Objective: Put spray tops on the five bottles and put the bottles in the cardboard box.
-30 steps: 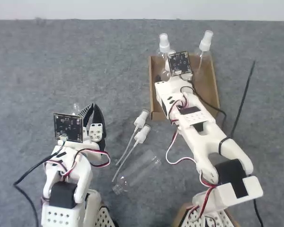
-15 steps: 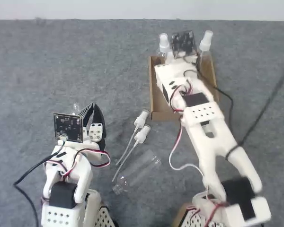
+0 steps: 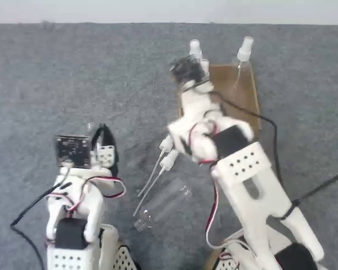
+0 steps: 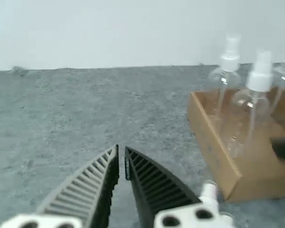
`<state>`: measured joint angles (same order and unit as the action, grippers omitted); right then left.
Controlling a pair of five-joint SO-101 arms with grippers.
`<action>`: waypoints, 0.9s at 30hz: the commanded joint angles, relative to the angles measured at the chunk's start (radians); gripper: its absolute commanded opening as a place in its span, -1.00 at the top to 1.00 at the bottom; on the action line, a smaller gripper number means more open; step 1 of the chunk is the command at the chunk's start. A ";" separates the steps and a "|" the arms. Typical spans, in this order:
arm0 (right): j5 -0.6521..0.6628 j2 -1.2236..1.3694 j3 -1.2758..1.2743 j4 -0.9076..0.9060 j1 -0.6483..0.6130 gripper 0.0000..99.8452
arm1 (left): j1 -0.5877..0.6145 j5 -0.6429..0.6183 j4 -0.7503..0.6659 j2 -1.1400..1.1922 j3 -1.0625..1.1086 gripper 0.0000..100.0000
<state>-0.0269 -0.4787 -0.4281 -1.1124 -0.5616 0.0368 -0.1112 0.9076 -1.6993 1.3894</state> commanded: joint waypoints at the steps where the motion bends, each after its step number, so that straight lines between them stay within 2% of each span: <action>1: 0.006 -0.050 -0.048 -0.081 -0.119 0.25 | 0.092 0.066 0.069 0.144 -0.211 0.98; 6: 0.135 -0.048 -0.121 -0.081 -0.262 0.25 | 0.203 0.157 0.173 0.514 -0.499 0.98; 12: 0.230 -0.050 -0.196 -0.079 -0.318 0.25 | 0.371 0.262 0.235 0.827 -0.768 0.98; 20: 0.500 -0.061 -0.333 -0.073 -0.417 0.25 | 0.462 0.356 0.230 1.066 -0.868 0.98; 27: 0.595 -0.061 -0.393 -0.073 -0.516 0.25 | 0.502 0.404 0.178 1.171 -0.872 0.98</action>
<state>0.5117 -0.4864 -0.8101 -1.1861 -1.0326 0.5079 0.2739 1.1377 -0.5470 0.5731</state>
